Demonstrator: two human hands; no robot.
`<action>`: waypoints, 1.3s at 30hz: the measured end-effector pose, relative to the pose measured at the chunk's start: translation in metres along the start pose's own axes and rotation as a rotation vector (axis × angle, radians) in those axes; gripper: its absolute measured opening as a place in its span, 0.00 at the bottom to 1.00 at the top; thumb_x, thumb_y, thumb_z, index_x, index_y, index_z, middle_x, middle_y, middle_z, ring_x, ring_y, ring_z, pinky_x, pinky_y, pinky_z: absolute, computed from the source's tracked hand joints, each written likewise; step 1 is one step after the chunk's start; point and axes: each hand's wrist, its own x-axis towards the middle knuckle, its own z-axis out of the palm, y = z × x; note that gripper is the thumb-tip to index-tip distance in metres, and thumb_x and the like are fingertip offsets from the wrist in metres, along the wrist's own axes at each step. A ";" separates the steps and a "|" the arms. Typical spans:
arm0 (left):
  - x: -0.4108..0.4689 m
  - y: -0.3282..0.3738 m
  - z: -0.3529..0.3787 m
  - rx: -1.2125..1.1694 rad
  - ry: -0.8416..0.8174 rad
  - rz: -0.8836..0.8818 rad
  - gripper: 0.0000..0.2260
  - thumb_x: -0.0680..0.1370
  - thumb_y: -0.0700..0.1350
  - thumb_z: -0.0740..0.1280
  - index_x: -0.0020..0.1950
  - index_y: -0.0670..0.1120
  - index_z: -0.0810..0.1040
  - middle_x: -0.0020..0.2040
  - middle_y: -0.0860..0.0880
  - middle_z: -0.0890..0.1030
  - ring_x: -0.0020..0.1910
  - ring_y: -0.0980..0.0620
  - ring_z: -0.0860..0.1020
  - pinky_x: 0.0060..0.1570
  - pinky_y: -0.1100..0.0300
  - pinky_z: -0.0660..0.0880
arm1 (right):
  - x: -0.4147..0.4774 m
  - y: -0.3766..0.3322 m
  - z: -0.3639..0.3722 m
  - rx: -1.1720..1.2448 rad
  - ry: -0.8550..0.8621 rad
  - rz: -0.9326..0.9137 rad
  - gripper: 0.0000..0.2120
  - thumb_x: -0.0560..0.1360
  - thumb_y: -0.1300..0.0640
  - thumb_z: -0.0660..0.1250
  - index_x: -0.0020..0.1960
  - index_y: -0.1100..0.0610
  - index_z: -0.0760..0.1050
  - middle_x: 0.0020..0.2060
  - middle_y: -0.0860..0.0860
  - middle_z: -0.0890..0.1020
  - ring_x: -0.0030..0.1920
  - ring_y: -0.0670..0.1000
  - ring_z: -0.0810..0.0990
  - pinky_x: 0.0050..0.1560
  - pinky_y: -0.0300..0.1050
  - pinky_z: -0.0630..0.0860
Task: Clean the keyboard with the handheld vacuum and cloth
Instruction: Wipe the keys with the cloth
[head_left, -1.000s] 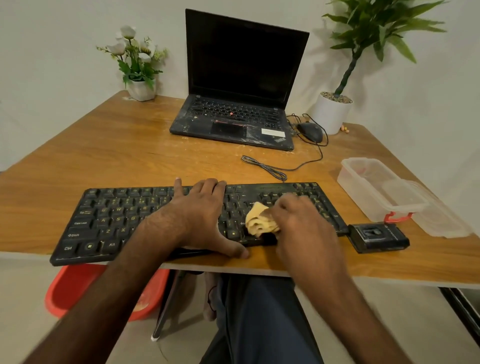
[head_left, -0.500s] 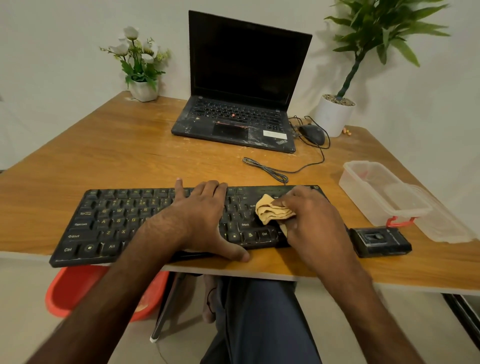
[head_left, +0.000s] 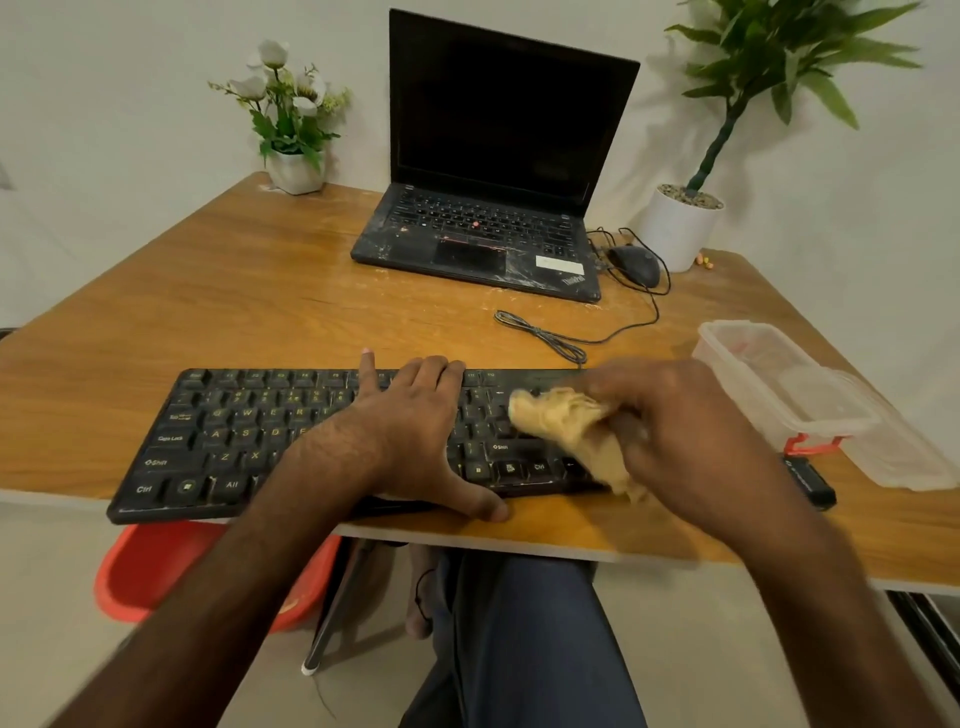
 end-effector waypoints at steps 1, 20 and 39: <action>0.000 0.001 -0.001 -0.001 0.000 -0.004 0.64 0.63 0.79 0.65 0.81 0.44 0.36 0.82 0.48 0.40 0.81 0.47 0.40 0.73 0.31 0.35 | 0.007 0.002 0.004 -0.034 0.085 0.019 0.16 0.74 0.59 0.68 0.60 0.49 0.82 0.51 0.41 0.83 0.50 0.41 0.78 0.52 0.36 0.75; 0.000 0.002 -0.001 0.014 -0.008 -0.021 0.64 0.63 0.79 0.65 0.81 0.44 0.35 0.82 0.48 0.40 0.81 0.46 0.40 0.72 0.30 0.33 | 0.016 0.001 0.016 -0.092 0.037 0.090 0.13 0.77 0.60 0.67 0.58 0.48 0.82 0.50 0.44 0.82 0.51 0.45 0.78 0.53 0.44 0.75; -0.002 0.007 -0.004 0.056 -0.003 -0.040 0.63 0.64 0.79 0.64 0.81 0.44 0.37 0.83 0.47 0.43 0.81 0.47 0.43 0.71 0.29 0.33 | 0.040 0.001 0.046 -0.264 0.128 0.100 0.21 0.77 0.62 0.67 0.68 0.50 0.75 0.56 0.46 0.75 0.57 0.46 0.71 0.62 0.44 0.72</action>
